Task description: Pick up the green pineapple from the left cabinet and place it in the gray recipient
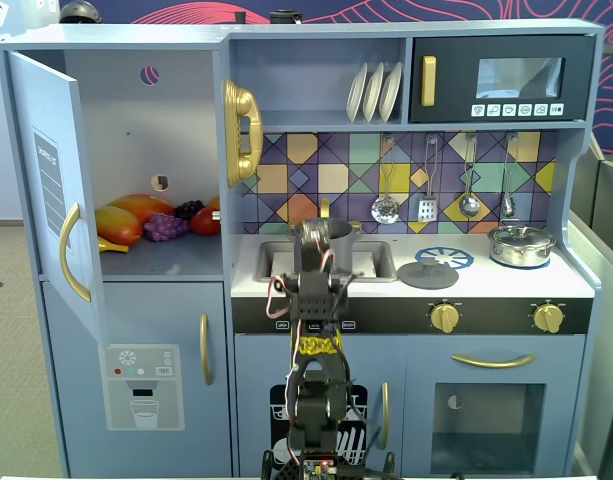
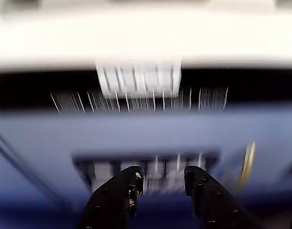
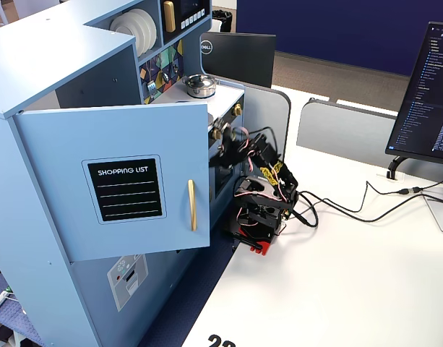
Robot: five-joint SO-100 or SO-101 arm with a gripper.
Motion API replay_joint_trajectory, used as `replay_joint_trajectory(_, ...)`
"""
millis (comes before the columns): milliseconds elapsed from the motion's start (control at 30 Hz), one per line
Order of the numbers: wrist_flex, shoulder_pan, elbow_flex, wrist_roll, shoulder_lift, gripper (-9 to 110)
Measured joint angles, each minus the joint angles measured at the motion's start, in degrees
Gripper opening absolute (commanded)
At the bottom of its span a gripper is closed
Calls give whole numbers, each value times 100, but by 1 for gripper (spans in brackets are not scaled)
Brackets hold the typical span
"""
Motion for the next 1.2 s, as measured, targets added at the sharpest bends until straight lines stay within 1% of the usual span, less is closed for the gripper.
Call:
replay_joint_trajectory(333, -888, 62, 3076, -290, 149, 0)
replay_joint_trajectory(567, -1195, -9, 4280, -123, 396, 0)
replay_joint_trajectory(733, -694, -97, 4395, 141, 501, 0)
replay_joint_trajectory(867, -272, -97, 4280, 167, 729, 0)
replay_joint_trajectory(1200, -158, -97, 4254, 519, 1090, 3)
